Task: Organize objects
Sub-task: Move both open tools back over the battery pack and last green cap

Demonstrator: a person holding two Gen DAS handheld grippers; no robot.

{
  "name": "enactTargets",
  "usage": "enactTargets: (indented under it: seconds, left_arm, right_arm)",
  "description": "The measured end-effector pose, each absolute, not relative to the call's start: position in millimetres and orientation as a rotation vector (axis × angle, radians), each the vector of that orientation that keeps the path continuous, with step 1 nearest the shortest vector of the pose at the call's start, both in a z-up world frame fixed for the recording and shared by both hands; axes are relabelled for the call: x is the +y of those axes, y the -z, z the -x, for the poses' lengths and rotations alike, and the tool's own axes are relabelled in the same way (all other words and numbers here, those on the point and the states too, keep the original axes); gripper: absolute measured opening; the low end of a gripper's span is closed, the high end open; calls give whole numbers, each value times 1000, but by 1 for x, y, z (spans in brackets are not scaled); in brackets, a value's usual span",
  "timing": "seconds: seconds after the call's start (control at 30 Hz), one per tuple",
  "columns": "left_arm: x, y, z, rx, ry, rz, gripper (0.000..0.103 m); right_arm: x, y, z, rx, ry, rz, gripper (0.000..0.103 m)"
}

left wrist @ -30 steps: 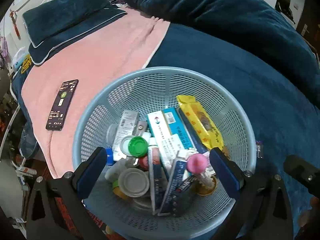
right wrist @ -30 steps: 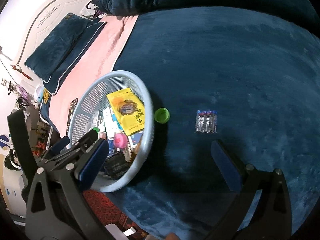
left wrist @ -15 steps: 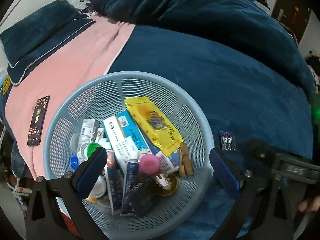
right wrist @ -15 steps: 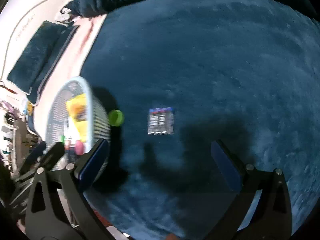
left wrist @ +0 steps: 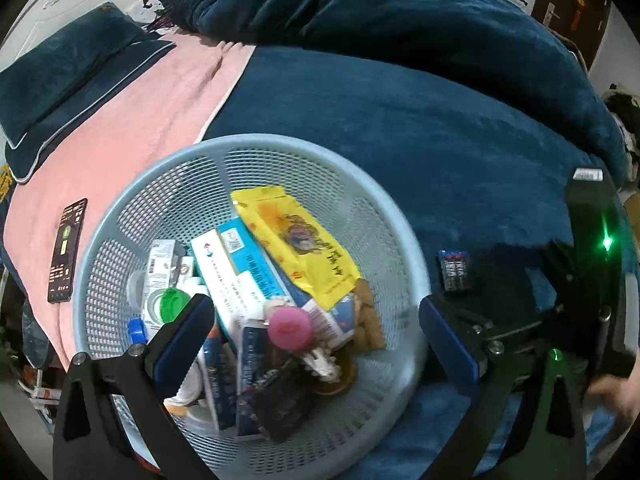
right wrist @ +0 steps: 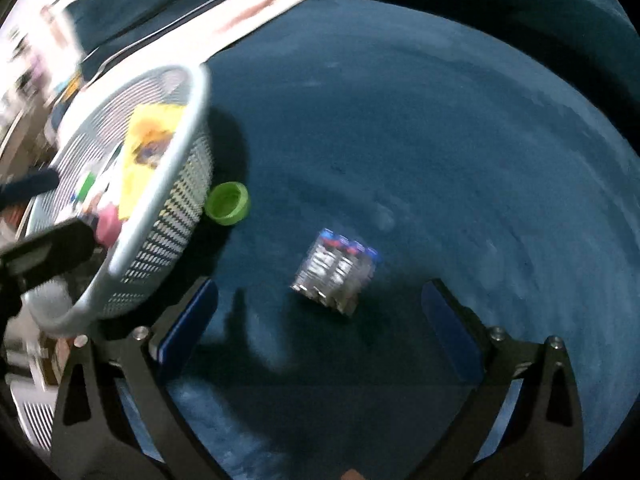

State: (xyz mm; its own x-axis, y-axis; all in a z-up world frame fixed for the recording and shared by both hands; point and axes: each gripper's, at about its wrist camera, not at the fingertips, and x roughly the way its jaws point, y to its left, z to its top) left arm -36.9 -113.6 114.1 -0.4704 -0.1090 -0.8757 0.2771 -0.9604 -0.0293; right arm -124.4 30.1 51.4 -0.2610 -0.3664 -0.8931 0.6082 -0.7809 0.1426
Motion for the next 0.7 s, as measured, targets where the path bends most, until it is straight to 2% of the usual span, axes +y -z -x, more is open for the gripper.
enactTargets:
  seconds: [0.1, 0.13, 0.3, 0.37, 0.5, 0.6, 0.63, 0.67, 0.7]
  left_arm:
    - [-121, -113, 35, 264, 2488, -1467, 102]
    - [-124, -113, 36, 267, 2485, -1466, 102]
    - [-127, -112, 41, 269, 2482, -1455, 102]
    - [-126, -111, 43, 260, 2484, -1452, 102]
    - [-125, -107, 47, 252, 2480, -1467, 102]
    - [-125, -105, 47, 243, 2470, -1474, 102]
    - [-125, -105, 48, 243, 2467, -1476, 102]
    - [-125, -104, 48, 245, 2463, -1481, 102]
    - [-124, -104, 48, 246, 2462, -1483, 102]
  right_arm:
    - [23, -51, 130, 353, 1976, -1284, 97]
    - [21, -51, 132, 365, 1947, -1270, 92]
    - [6, -39, 135, 497, 1797, -1195, 88]
    - [0, -34, 140, 518, 1763, -1167, 79]
    - [-15, -32, 141, 544, 1695, -1101, 73]
    - [-23, -31, 138, 592, 1654, -1064, 53]
    - [-26, -31, 138, 601, 1642, -1060, 37]
    - [-27, -31, 138, 594, 1641, -1053, 30]
    - [-25, -33, 138, 580, 1643, -1052, 30]
